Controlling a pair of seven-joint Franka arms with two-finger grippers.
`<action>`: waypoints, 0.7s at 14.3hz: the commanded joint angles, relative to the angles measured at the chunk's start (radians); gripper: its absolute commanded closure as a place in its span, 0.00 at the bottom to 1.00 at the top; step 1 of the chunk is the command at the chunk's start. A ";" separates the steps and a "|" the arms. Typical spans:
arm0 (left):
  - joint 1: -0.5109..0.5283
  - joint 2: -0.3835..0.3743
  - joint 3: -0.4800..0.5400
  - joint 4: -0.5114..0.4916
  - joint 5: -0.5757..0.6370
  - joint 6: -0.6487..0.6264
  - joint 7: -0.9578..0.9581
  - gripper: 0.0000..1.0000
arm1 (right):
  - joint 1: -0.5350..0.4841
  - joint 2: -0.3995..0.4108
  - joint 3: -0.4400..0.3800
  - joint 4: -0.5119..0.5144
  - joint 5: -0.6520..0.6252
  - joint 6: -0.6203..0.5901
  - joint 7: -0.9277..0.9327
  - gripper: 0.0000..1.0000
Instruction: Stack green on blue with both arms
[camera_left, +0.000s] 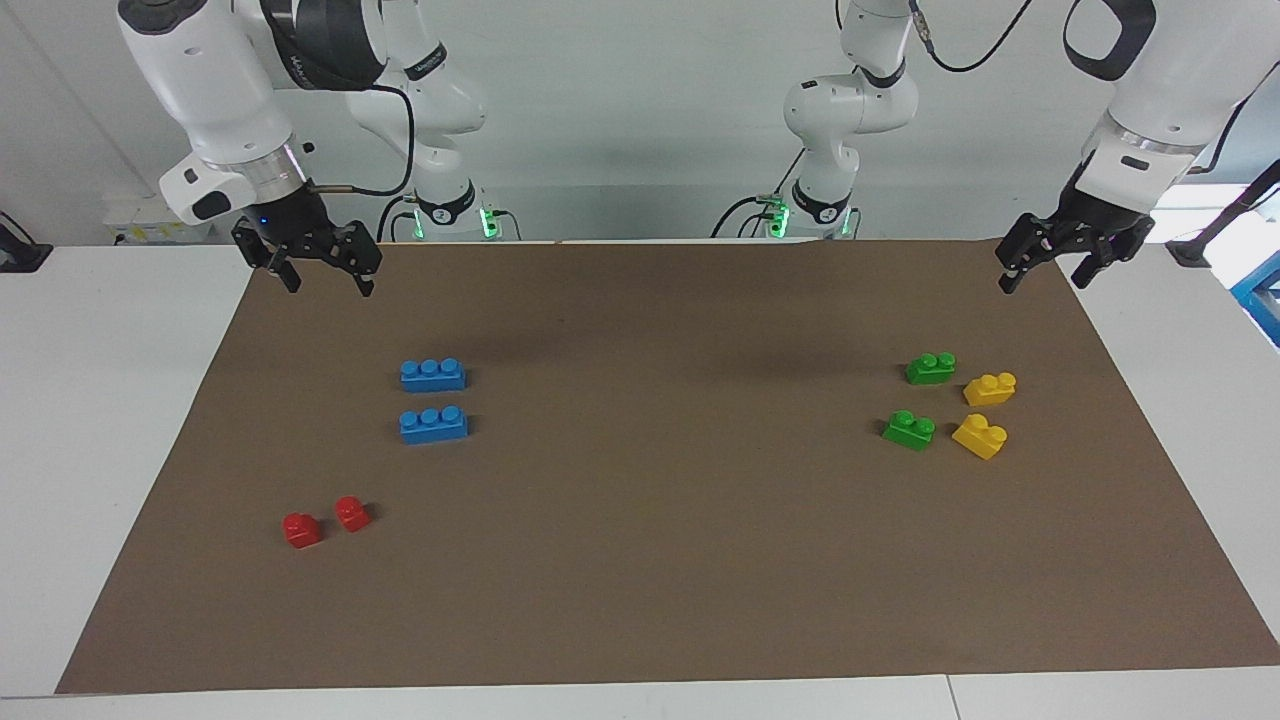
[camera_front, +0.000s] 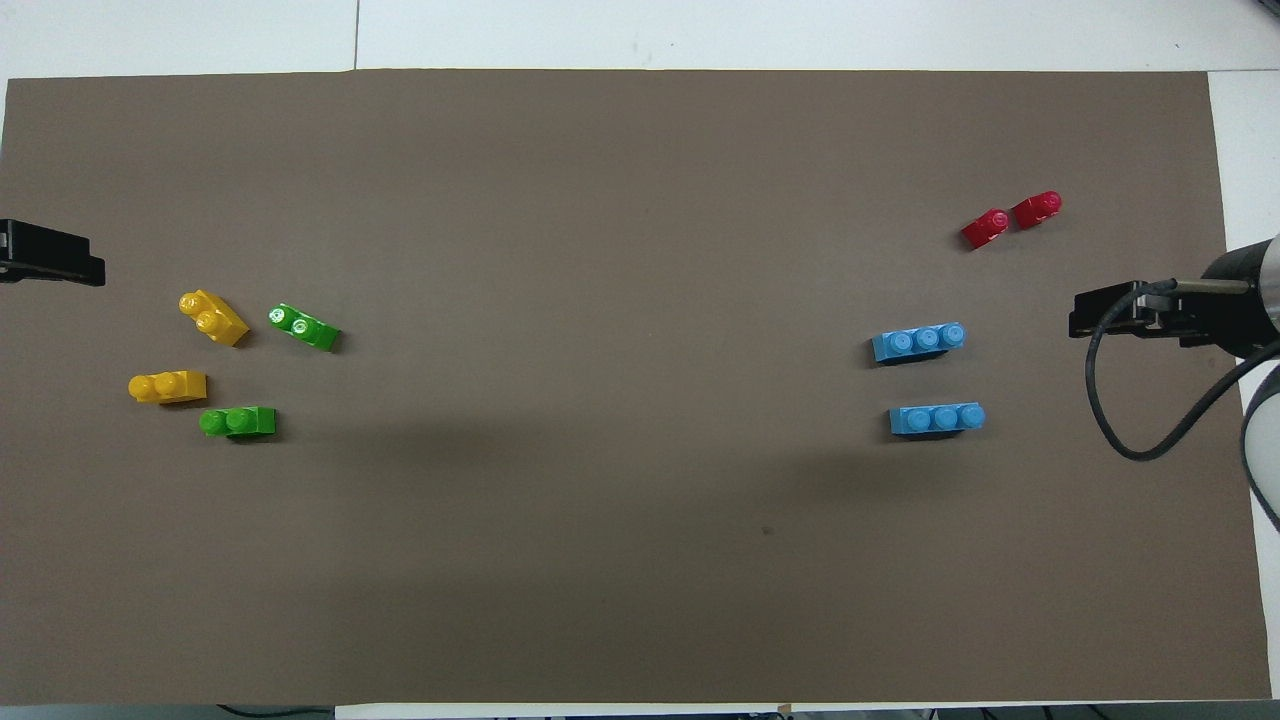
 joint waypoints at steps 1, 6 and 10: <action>-0.002 -0.034 0.001 -0.051 -0.015 0.039 -0.003 0.00 | -0.009 -0.026 0.001 -0.025 -0.005 0.006 -0.011 0.00; -0.019 -0.034 -0.005 -0.052 -0.015 0.033 0.006 0.00 | -0.009 -0.026 0.000 -0.025 -0.007 -0.011 -0.014 0.00; -0.033 -0.040 -0.005 -0.064 -0.013 0.037 0.005 0.00 | -0.038 -0.024 -0.002 -0.031 -0.016 0.006 -0.018 0.02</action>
